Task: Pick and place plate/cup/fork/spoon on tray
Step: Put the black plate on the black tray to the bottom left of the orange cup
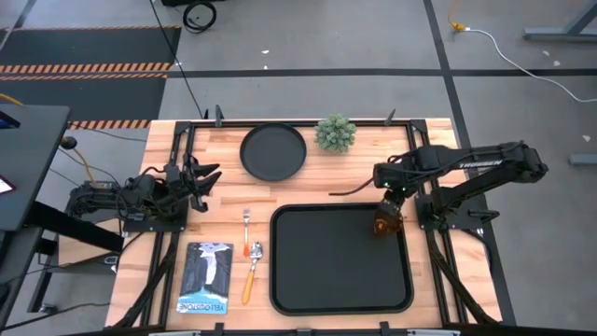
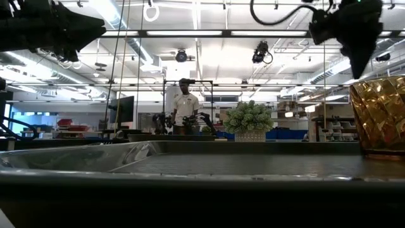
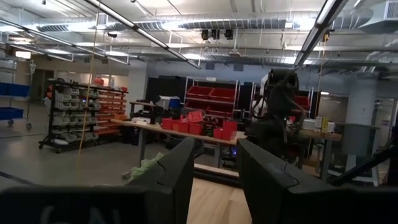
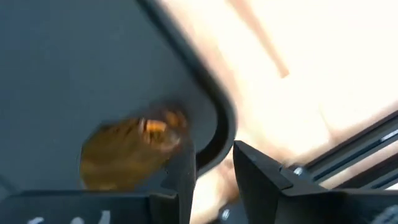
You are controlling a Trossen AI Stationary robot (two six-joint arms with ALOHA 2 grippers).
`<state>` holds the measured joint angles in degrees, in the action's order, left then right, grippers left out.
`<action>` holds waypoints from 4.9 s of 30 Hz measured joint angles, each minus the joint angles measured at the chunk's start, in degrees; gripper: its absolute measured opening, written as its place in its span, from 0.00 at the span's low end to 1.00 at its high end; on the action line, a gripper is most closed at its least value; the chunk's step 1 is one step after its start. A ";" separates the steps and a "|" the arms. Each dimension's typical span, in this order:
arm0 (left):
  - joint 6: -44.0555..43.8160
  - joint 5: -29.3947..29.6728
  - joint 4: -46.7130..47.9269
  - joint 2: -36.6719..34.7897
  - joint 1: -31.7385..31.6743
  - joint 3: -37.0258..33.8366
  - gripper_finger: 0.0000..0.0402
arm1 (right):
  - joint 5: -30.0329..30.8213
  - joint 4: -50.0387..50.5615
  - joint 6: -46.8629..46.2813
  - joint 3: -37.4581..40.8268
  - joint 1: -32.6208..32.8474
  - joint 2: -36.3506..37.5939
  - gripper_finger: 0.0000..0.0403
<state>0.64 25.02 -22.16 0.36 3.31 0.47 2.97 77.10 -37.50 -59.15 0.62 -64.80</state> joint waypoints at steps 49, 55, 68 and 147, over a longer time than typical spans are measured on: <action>-24.28 6.22 31.07 20.02 -6.10 12.55 0.32 | 18.23 -50.17 60.22 -23.48 -9.44 -45.79 0.27; -27.57 0.82 28.51 29.10 -16.31 12.63 0.32 | 24.30 -49.02 61.34 -23.48 -9.44 -43.62 0.27; -24.91 -23.16 15.59 48.21 -43.11 12.63 0.32 | 16.90 -47.06 57.68 -23.48 -9.31 -38.14 0.27; -12.04 -25.41 26.18 89.64 -52.54 38.97 0.20 | 16.35 -41.57 47.52 -23.44 -5.94 -38.18 0.27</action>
<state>-11.40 -0.40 4.01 90.00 -49.23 39.44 19.32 35.54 10.03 -82.59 -5.32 -102.98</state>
